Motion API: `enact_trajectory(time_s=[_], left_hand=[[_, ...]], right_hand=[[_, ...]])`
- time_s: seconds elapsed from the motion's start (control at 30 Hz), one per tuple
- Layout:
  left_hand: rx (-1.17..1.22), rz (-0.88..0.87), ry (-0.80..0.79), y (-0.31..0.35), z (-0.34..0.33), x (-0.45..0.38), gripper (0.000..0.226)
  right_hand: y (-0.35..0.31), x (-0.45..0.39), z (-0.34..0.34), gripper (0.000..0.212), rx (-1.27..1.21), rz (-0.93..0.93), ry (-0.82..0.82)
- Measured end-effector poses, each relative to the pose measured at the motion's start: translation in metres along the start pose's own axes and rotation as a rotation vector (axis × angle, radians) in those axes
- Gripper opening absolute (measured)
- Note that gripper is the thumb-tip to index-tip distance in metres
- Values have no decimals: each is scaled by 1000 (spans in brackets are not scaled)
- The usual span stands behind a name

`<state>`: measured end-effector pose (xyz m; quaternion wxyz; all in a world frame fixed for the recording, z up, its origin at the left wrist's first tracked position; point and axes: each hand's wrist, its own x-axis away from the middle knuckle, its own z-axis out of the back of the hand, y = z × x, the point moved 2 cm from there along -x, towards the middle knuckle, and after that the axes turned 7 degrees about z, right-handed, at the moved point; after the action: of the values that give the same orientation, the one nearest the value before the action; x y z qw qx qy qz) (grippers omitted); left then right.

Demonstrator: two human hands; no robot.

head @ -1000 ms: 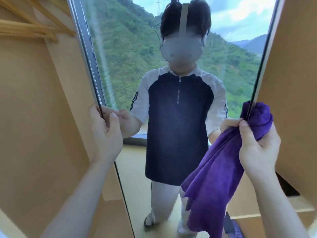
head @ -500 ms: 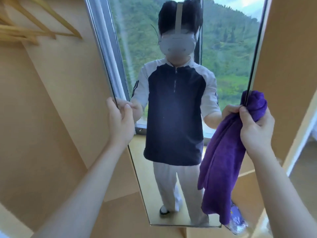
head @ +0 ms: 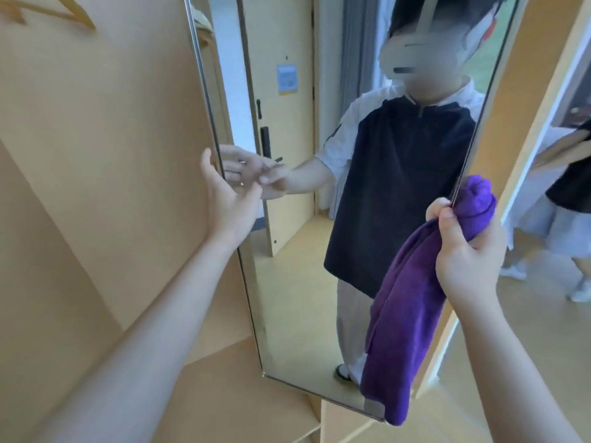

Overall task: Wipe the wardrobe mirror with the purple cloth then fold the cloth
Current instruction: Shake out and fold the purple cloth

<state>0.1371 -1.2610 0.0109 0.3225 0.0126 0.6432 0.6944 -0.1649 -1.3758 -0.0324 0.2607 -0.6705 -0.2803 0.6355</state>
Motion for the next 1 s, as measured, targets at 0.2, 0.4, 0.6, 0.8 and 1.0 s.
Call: enact_trajectory(time_s=[0.2,0.4,0.6,0.8,1.0], left_hand=[[-146,-151,-55,-27,-18,51,85],[-20,-118,-413,-32,-36,115,87],[87,-30,-593,-17,-35,155,91],[109,-5,-707,-13,-30,172,95],[113,36,-717,-20,-22,175,85]], right_hand=[[-18,22,6,8,35,30,51],[-31,48,6,27,-9,94,24],[-33,66,0,20,-103,124,-83],[-54,81,-24,33,-367,100,-284],[-40,76,-27,35,-326,-56,-327]])
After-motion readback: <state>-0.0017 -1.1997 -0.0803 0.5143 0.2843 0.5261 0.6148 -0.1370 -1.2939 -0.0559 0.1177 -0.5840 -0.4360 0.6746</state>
